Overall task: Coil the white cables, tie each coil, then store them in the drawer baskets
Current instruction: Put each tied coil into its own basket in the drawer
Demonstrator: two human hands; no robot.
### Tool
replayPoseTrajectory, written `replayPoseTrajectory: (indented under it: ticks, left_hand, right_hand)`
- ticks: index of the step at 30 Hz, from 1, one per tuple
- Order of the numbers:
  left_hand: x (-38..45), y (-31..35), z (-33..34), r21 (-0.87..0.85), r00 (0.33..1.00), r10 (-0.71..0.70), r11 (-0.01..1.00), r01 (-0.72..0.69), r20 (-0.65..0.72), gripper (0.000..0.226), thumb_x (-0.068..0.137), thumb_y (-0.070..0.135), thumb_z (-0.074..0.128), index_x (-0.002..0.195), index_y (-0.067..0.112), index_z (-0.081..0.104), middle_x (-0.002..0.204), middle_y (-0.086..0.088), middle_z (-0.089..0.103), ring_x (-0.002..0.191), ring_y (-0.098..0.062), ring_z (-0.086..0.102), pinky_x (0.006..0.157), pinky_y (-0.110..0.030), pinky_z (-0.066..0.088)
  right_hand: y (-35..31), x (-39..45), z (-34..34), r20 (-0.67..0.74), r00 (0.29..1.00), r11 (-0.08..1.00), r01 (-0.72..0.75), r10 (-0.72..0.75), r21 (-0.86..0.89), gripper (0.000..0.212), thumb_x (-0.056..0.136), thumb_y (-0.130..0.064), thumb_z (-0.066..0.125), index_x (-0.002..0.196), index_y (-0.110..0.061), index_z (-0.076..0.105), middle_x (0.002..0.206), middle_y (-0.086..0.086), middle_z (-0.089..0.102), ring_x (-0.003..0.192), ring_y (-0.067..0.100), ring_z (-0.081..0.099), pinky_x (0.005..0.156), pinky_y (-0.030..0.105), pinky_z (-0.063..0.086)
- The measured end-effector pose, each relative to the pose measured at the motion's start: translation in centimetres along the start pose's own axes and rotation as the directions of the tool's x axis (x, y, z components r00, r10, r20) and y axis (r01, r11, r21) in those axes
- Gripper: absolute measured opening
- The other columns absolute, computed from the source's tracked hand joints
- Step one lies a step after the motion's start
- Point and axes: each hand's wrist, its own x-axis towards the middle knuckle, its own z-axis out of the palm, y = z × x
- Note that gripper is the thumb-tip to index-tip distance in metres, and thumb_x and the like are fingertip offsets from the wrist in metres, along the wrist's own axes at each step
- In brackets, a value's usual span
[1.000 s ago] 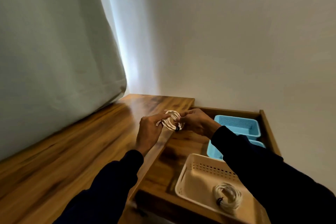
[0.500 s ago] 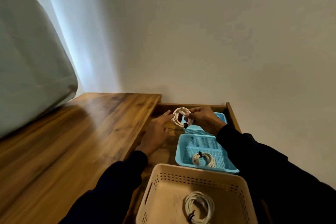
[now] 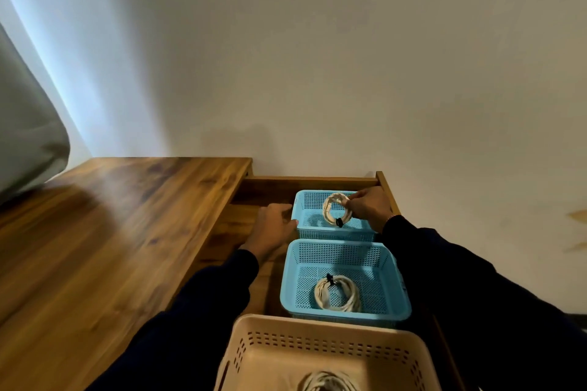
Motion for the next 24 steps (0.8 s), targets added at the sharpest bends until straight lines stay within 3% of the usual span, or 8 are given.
replayPoseTrajectory:
  ticks: [2,6,8,10,12,15,20,24]
  left_hand:
    - [1.0,-0.4,0.9,-0.002,0.998,-0.068,0.998,0.068,0.001,0.041,0.098,0.017,0.062,0.137,0.004,0.057,0.134,-0.01,0.064,0.113,-0.018,0.064,0.082,-0.018,0.044]
    - [2.9,-1.5,2.2,-0.017,0.988,-0.153,0.988,0.154,0.004,0.023,0.095,0.014,0.066,0.115,0.005,0.073,0.115,-0.01,0.073,0.089,-0.011,0.066,0.068,-0.017,0.054]
    - [3.6,-1.9,2.7,-0.063,0.974,-0.226,0.972,0.225,-0.008,0.019,0.09,0.011,0.073,0.107,0.004,0.076,0.107,-0.01,0.074,0.09,-0.016,0.07,0.073,-0.027,0.06]
    - [3.9,-2.0,2.9,-0.102,0.962,-0.275,0.957,0.273,-0.007,0.019,0.086,0.008,0.076,0.105,0.003,0.075,0.104,-0.01,0.074,0.086,-0.016,0.07,0.061,-0.019,0.057]
    - [4.0,-2.0,3.1,-0.146,0.953,-0.301,0.943,0.298,0.002,0.02,0.086,0.005,0.076,0.105,0.002,0.074,0.102,-0.01,0.073,0.078,-0.012,0.068,0.048,-0.011,0.05]
    - [4.1,-2.3,3.2,-0.205,0.94,-0.341,0.919,0.338,0.021,0.021,0.085,0.005,0.076,0.106,0.001,0.074,0.103,-0.012,0.073,0.081,-0.014,0.07,0.054,-0.014,0.054]
    - [3.7,-2.6,3.2,-0.245,0.941,-0.336,0.909,0.337,0.048,0.025,0.088,0.005,0.073,0.113,0.002,0.072,0.109,-0.012,0.074,0.084,-0.013,0.07,0.058,-0.013,0.054]
    - [2.3,-1.4,2.6,-0.212,0.956,-0.292,0.932,0.293,0.04,0.023,0.09,0.004,0.071,0.112,0.002,0.07,0.106,0.002,0.068,0.085,-0.009,0.063,0.06,-0.014,0.05]
  right_hand:
    - [0.4,1.1,0.4,0.016,1.0,0.995,-0.021,0.022,-0.098,0.016,0.075,-0.015,0.085,0.073,-0.001,0.077,0.073,0.014,0.074,0.066,0.02,0.066,0.073,0.046,0.061]
    - [0.2,2.1,1.0,0.019,0.999,0.91,-0.031,0.042,-0.414,0.036,0.078,-0.031,0.083,0.089,0.002,0.074,0.091,0.012,0.074,0.077,0.019,0.064,0.063,0.032,0.053]
    - [0.1,2.0,1.2,0.035,0.999,0.858,0.011,0.008,-0.514,0.033,0.085,-0.032,0.077,0.091,0.0,0.071,0.099,0.011,0.073,0.092,0.022,0.069,0.075,0.031,0.057]
    - [0.3,2.0,1.5,0.056,0.998,0.807,0.059,-0.032,-0.588,0.025,0.091,-0.027,0.068,0.091,-0.002,0.07,0.105,0.013,0.072,0.101,0.025,0.069,0.081,0.031,0.055]
    - [0.3,1.7,1.5,0.074,0.997,0.785,0.072,-0.033,-0.615,0.023,0.093,-0.023,0.067,0.081,-0.003,0.067,0.102,0.013,0.071,0.101,0.025,0.068,0.076,0.029,0.053]
    - [0.2,1.6,1.5,0.106,0.991,0.758,0.132,-0.083,-0.639,0.026,0.094,-0.023,0.067,0.074,-0.005,0.065,0.095,0.011,0.068,0.1,0.025,0.068,0.075,0.029,0.05]
    - [0.0,1.7,0.6,0.069,0.985,0.785,0.168,-0.158,-0.596,0.038,0.086,-0.023,0.075,0.058,-0.007,0.054,0.059,0.001,0.053,0.065,0.018,0.056,0.049,0.025,0.038]
    - [-1.4,0.0,-2.9,0.051,0.952,0.788,0.28,-0.303,-0.548,0.013,0.086,-0.014,0.07,0.082,-0.004,0.078,0.09,0.011,0.07,0.096,0.025,0.062,0.079,0.036,0.054]
